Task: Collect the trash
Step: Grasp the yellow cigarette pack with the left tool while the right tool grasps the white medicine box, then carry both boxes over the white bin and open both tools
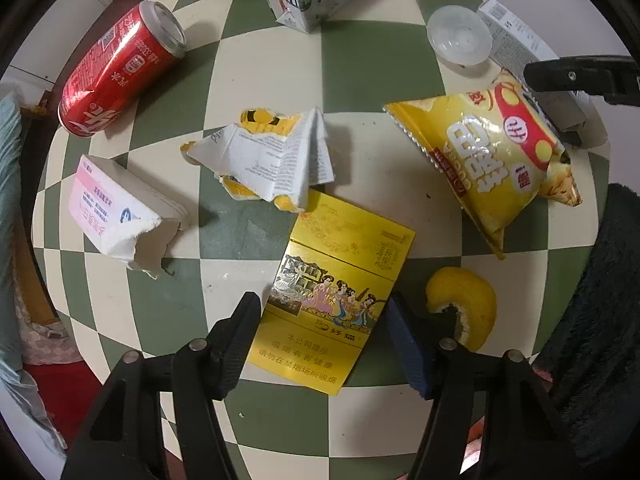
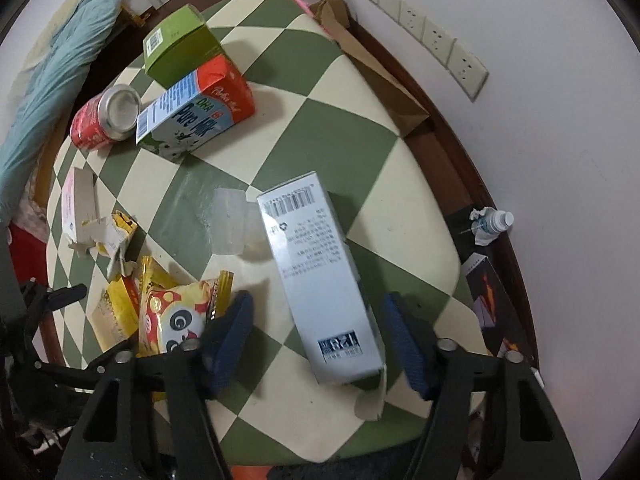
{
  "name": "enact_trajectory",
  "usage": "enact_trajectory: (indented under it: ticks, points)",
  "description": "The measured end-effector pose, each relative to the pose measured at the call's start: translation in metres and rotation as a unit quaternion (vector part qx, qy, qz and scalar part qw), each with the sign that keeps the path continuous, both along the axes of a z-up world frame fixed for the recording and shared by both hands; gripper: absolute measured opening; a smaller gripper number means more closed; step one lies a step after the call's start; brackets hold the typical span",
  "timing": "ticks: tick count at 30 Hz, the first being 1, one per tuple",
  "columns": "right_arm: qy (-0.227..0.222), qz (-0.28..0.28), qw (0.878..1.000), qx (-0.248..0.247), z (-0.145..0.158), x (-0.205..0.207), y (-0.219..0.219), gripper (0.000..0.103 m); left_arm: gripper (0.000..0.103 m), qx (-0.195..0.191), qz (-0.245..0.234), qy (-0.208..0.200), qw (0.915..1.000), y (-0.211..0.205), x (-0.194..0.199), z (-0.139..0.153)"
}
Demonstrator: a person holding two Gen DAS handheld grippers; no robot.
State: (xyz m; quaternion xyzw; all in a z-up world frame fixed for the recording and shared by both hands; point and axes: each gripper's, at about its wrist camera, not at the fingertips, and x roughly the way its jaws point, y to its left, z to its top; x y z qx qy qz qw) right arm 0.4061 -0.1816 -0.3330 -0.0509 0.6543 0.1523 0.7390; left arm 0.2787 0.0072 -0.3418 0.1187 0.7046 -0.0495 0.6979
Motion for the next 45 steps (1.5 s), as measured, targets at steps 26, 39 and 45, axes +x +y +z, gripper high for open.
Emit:
enact_trajectory:
  ticks: [26,39,45]
  points:
    - [0.027,0.021,0.999,-0.015,-0.008,-0.045,-0.008,0.044,0.064,-0.016,0.207,-0.015,0.9782,0.044,-0.071,-0.036]
    - [-0.012,0.025,0.999,-0.029,-0.002,-0.041,0.002,0.039,0.057,0.009,0.226,-0.073,0.9712,0.038,-0.082,0.015]
    - [-0.063,0.011,0.998,0.006,0.045,-0.055,-0.001,0.039,0.057,0.025,0.272,-0.163,0.9479,0.045,-0.094,0.079]
